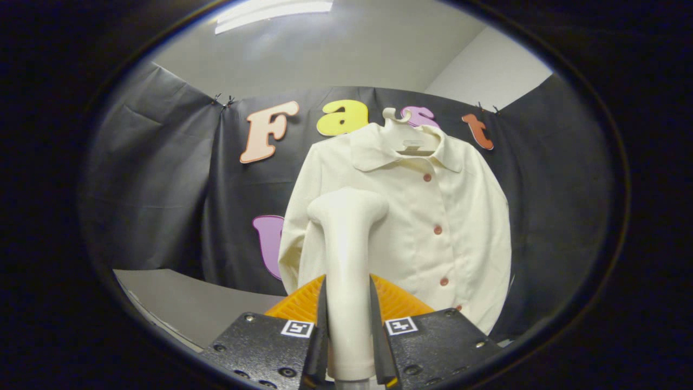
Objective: Iron the clothes twice with a garment steamer, once on the left side and once on the right side.
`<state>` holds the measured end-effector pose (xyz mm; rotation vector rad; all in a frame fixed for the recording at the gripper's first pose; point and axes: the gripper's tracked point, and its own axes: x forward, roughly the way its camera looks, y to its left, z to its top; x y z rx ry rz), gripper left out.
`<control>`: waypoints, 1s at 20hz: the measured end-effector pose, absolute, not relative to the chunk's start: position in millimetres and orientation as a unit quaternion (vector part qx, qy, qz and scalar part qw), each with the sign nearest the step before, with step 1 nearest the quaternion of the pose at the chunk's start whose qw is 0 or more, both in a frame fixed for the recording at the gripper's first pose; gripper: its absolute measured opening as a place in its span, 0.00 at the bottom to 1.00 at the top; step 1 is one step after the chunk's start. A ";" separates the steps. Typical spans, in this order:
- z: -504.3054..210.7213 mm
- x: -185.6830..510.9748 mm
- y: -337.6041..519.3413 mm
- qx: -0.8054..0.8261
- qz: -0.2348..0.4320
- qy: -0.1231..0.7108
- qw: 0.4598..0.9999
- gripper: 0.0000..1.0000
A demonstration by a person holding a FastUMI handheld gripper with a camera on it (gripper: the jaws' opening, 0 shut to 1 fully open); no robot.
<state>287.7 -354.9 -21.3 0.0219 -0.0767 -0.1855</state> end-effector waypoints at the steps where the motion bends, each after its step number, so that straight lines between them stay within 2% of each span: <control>1: -28.8 286.7 -357.4 0.010 -0.092 -0.036 0.995 0.34; 12: -90.5 267.2 -362.0 0.052 -0.084 0.004 0.995 0.34; 20: -166.5 236.1 -363.3 0.105 -0.089 0.044 0.990 0.34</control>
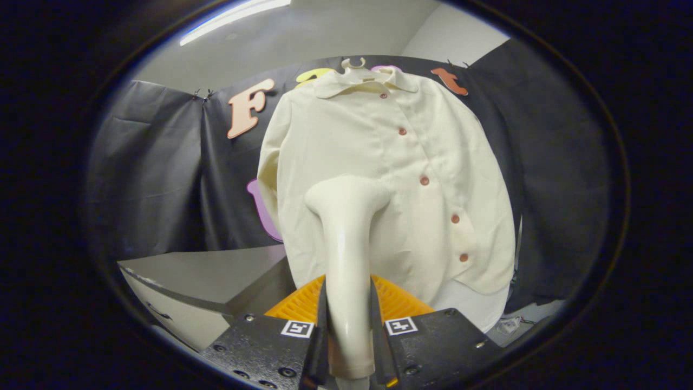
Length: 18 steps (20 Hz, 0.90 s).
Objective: Iron the clothes twice with a garment steamer, once on the left side and once on the right side.
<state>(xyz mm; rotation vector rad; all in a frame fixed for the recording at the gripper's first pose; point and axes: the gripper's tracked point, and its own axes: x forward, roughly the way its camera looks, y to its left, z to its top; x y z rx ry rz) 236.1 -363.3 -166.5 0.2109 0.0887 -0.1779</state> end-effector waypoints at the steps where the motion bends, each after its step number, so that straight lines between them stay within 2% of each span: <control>1: -177.6 233.6 -364.3 0.110 -0.089 0.051 0.989 0.34; 9: -249.4 207.7 -364.6 0.142 -0.093 0.095 0.981 0.34; 18: -299.6 179.2 -369.1 0.168 -0.092 0.128 0.973 0.34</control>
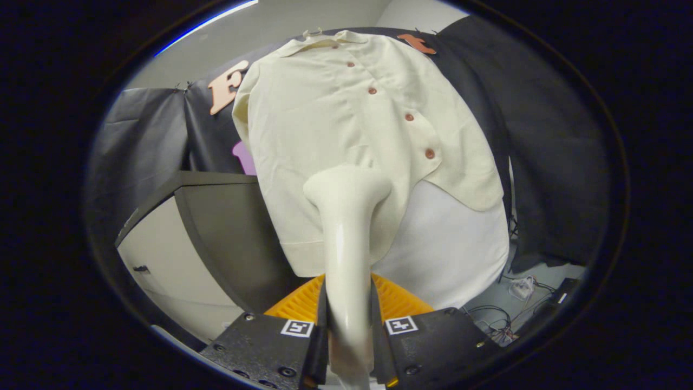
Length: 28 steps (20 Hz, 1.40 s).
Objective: Iron the clothes twice with a garment steamer, once on the left side and once on the right side.
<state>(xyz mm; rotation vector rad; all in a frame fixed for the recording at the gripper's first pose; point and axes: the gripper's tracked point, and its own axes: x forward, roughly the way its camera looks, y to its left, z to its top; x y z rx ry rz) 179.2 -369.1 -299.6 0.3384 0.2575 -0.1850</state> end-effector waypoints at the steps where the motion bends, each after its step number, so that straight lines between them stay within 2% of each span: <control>1: -304.1 176.0 -369.1 0.169 -0.091 0.132 0.972 0.34; 9: -288.6 145.8 -368.1 0.187 -0.079 0.127 0.971 0.33; 21: -124.1 147.8 -437.4 0.107 -0.086 0.037 0.990 0.33; 28: -43.9 202.5 -493.4 0.096 -0.105 -0.005 0.990 0.33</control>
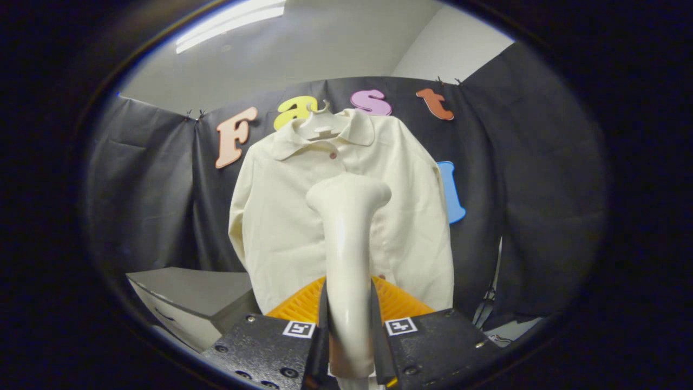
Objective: Iron the clothes twice with a garment steamer, once on the left side and once on the right side.
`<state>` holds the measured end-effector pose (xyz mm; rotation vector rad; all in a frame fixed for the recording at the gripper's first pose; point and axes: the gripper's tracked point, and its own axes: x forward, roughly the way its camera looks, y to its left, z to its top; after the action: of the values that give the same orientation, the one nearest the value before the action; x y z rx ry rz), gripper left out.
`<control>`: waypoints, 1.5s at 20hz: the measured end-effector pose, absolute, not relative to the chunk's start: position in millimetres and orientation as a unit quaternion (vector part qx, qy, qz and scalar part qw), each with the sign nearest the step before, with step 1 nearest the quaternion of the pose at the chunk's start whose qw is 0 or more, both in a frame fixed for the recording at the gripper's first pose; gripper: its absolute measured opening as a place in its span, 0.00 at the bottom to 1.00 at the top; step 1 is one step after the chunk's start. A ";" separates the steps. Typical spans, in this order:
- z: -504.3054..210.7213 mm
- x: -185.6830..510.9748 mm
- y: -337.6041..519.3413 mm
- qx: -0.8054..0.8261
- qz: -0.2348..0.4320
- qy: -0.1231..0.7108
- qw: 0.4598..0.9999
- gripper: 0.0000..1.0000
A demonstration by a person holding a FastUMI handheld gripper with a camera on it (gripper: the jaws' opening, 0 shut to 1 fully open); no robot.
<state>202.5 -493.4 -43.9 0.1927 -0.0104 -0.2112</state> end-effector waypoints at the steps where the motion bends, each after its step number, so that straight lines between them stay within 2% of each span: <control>1: -32.8 210.4 -501.6 0.107 -0.109 -0.017 0.988 0.33; 10: 14.7 270.5 -565.2 0.135 -0.135 -0.058 0.980 0.32; 15: -3.8 288.0 -575.4 0.138 -0.131 -0.050 0.980 0.33; 30: -114.7 248.1 -574.0 0.199 -0.144 0.000 0.969 0.33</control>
<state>248.1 -574.0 -114.7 0.4021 0.0004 -0.2905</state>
